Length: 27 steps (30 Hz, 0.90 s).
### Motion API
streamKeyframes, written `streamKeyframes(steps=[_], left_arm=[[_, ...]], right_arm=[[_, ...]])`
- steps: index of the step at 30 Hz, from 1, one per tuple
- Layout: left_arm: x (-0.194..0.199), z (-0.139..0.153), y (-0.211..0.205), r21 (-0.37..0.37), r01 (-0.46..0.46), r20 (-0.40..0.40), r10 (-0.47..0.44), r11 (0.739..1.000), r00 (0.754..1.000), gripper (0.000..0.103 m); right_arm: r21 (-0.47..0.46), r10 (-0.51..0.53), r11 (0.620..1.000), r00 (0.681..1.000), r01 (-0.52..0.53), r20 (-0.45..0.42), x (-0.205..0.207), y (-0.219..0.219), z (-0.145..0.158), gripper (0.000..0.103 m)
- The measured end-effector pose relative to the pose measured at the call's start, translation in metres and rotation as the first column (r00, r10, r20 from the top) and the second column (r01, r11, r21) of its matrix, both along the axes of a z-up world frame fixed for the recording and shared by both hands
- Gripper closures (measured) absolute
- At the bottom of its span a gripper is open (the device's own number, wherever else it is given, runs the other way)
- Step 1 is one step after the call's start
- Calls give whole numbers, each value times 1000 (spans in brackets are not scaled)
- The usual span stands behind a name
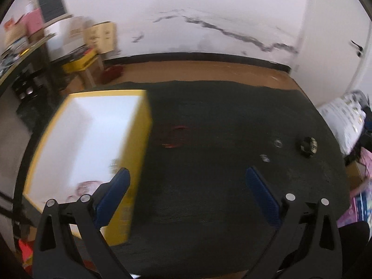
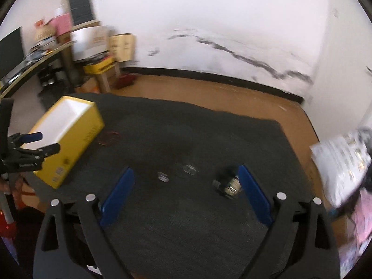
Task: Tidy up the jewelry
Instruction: 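Move both tools back over the rug toward the silver charm and ring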
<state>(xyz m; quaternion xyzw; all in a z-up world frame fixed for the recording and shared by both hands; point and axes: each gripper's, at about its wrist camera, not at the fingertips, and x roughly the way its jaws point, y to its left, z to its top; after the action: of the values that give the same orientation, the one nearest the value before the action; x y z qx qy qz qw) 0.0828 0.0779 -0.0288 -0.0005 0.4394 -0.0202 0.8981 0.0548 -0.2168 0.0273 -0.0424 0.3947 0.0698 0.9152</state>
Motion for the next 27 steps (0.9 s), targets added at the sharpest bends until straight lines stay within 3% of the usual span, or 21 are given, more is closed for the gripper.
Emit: streamKeyframes(steps=[3, 8, 17, 23, 25, 27], left_arm=[[8, -13, -29, -24, 31, 12, -30, 999, 999, 6], [26, -41, -76, 7, 98, -9, -98, 995, 995, 6], [63, -115, -129, 25, 160, -27, -159, 987, 987, 7], [90, -142, -134, 38, 168, -43, -167, 985, 985, 7], [91, -150, -137, 33, 170, -46, -169, 985, 985, 7], [90, -159, -141, 9, 179, -54, -178, 984, 982, 7]], right_arm=[[13, -44, 999, 999, 44, -16, -7, -30, -22, 15], [32, -78, 996, 995, 80, -61, -1, -57, -66, 15], [15, -21, 1000, 994, 23, -110, 43, -57, -142, 15], [-2, -2, 1000, 995, 2, -100, 67, -50, -157, 15], [21, 45, 999, 998, -44, -46, 69, -41, -149, 15], [14, 121, 993, 991, -121, -58, 81, -26, -149, 15]])
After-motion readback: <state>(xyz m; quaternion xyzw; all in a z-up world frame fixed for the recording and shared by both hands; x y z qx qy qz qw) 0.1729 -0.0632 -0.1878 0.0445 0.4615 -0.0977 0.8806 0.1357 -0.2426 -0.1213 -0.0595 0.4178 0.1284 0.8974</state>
